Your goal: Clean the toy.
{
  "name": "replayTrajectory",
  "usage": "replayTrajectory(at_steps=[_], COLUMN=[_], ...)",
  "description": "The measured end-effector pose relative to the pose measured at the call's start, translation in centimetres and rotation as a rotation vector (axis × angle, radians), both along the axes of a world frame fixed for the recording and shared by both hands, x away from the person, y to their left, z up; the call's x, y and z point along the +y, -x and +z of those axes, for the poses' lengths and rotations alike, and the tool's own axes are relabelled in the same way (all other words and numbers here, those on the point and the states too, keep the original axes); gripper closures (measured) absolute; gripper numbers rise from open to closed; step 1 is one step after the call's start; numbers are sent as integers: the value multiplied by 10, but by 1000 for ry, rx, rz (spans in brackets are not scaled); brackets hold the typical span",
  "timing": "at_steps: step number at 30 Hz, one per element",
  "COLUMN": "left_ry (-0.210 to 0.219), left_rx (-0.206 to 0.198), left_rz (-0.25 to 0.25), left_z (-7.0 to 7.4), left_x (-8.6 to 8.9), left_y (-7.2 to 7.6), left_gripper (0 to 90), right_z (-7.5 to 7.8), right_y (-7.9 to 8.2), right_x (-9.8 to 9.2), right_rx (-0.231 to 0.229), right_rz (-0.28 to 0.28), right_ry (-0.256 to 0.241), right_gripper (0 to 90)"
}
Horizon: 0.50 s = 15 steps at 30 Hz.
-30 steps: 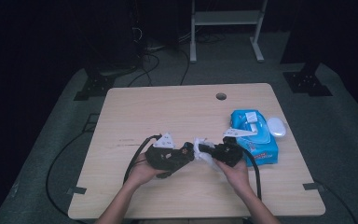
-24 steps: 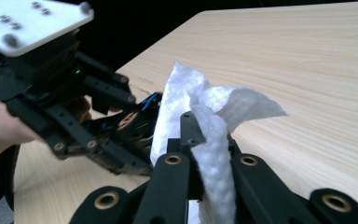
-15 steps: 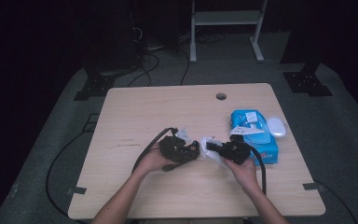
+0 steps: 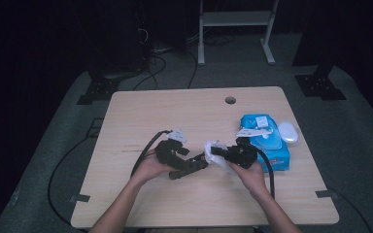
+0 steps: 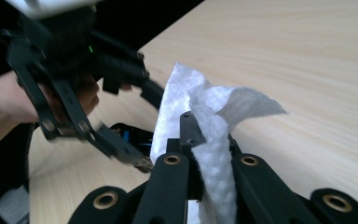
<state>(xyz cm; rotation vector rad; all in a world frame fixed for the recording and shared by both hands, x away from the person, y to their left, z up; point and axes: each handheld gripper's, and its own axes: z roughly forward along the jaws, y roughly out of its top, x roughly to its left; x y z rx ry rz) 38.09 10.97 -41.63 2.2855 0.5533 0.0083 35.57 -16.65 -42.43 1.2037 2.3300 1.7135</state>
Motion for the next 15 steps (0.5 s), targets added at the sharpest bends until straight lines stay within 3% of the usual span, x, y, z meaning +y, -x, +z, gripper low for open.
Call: replayTrajectory(at_steps=[3,7,10,15], left_ry=[60,105,98,165], left_rx=[17,51,90,138], left_rz=[17,46,46,64], left_z=[3,-1,-9,-18], left_x=[14,26,30,36], left_y=[-1,-3,-6,-9], left_gripper=[355,354,335,333], right_z=[-2,-1,-2,-13], right_y=[-3,-5,-8,-16], right_x=[12,24,32,36], right_rx=[17,21,34,69], right_rz=[29,60,78,78], right_ry=[12,2,28,64], right_gripper=[869,868,868,868])
